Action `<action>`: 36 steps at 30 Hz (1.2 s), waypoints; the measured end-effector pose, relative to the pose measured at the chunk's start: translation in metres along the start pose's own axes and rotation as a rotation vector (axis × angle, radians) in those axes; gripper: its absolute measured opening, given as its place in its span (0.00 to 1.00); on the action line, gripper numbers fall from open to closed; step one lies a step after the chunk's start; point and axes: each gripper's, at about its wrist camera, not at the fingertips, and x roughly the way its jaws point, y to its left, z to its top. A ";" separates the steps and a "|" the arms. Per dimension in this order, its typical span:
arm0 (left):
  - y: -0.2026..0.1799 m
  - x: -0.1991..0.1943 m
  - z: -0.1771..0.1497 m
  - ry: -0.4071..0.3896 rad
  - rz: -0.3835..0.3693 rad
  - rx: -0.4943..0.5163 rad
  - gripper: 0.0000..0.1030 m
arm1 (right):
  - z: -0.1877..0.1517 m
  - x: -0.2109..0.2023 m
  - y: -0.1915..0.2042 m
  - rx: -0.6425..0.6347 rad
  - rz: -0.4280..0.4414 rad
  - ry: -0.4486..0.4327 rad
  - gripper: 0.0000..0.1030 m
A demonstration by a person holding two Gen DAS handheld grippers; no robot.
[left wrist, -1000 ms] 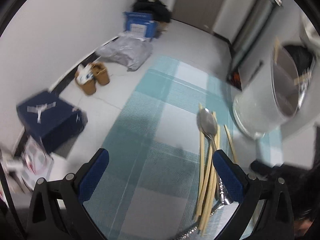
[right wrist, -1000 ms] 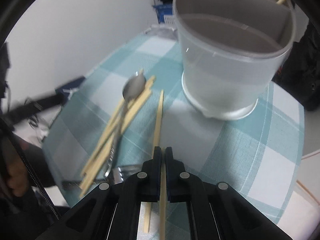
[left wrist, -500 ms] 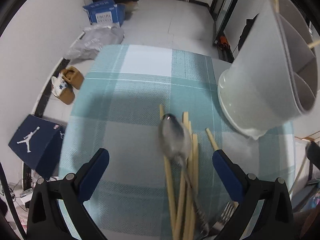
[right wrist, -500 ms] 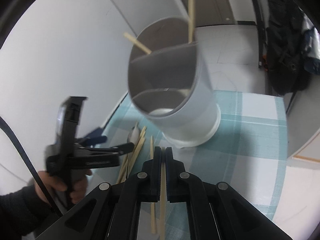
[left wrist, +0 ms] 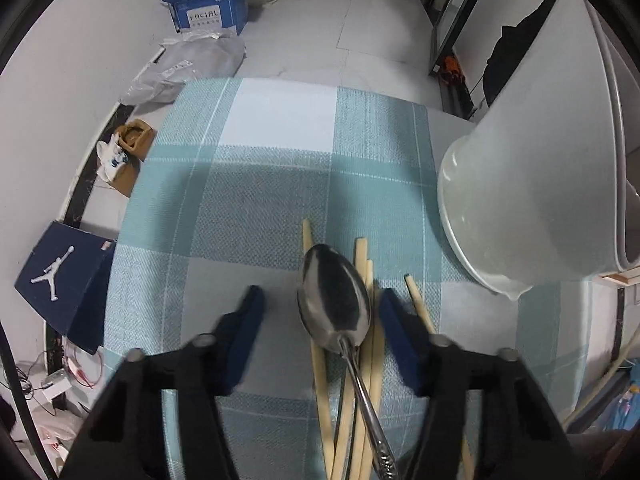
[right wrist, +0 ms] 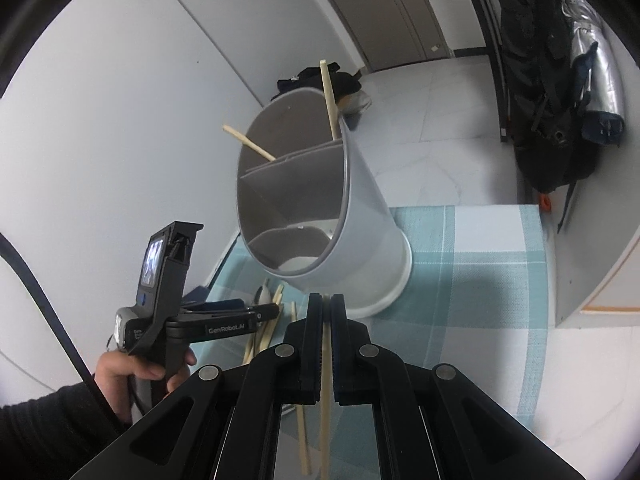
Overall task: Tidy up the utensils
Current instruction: 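Close the left tool on the metal spoon while the right tool carries its chopstick, then carry the spoon in the left tool and chopstick in the right toward the holder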
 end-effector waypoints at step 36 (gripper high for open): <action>0.004 -0.093 -0.037 -0.357 -0.166 -0.017 0.30 | -0.029 -0.026 0.034 -0.055 -0.186 -0.181 0.03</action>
